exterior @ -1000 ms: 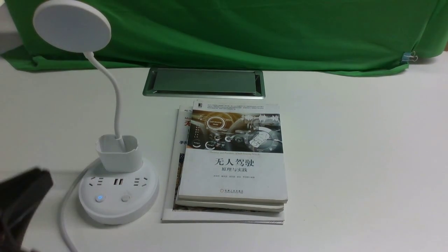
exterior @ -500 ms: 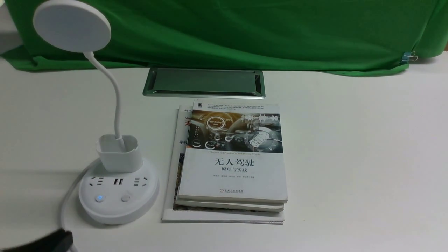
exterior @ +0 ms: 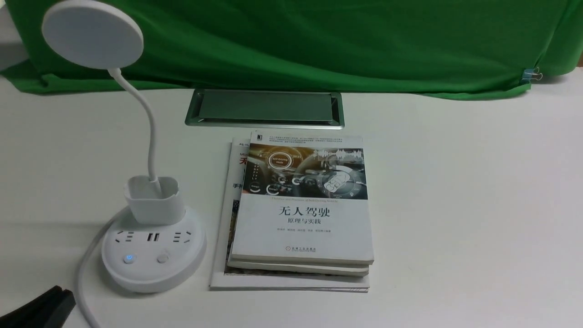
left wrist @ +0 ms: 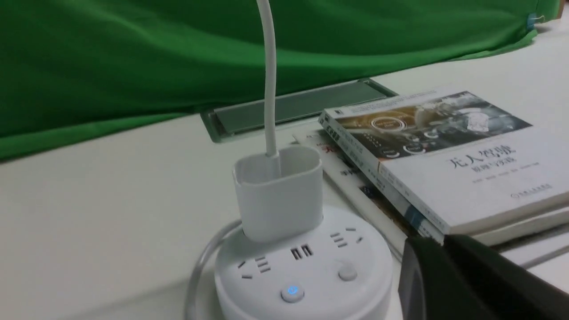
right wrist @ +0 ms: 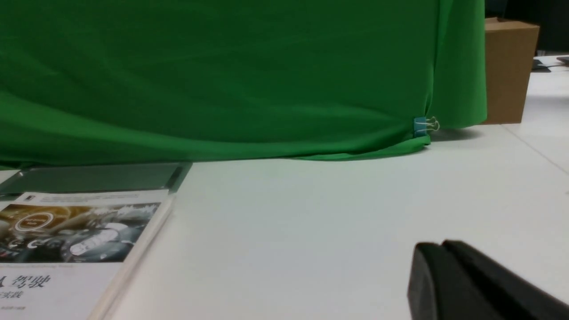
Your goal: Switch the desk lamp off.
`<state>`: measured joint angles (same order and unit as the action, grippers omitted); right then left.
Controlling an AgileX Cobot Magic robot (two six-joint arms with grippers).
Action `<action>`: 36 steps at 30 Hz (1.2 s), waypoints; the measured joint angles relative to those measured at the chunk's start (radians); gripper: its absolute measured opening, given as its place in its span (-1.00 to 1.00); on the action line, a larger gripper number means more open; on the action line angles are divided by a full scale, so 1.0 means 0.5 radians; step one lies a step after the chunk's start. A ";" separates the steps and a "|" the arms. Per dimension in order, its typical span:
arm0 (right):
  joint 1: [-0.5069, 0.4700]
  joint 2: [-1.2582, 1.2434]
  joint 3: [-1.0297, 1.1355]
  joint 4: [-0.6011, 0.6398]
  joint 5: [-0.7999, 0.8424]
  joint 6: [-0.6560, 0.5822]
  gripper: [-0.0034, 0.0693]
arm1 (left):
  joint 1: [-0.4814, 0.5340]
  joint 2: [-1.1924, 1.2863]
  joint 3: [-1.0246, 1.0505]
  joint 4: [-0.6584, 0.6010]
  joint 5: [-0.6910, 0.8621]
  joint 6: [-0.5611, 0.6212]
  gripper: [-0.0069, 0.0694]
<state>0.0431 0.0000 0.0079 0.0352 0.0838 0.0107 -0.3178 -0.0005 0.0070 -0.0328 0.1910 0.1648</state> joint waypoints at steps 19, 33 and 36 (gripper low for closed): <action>0.000 0.000 0.000 0.000 0.003 0.000 -0.81 | 0.347 -0.002 0.000 0.011 0.061 0.006 -0.77; 0.000 0.000 0.000 0.000 0.003 0.000 -0.81 | 0.517 -0.002 0.000 0.022 0.061 0.006 -0.76; 0.000 0.000 0.000 0.000 0.003 0.000 -0.81 | 0.517 -0.002 0.000 0.022 0.061 0.006 -0.76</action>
<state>0.0431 0.0000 0.0079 0.0352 0.0851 0.0107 -0.0593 -0.0017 0.0070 -0.0219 0.2215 0.1676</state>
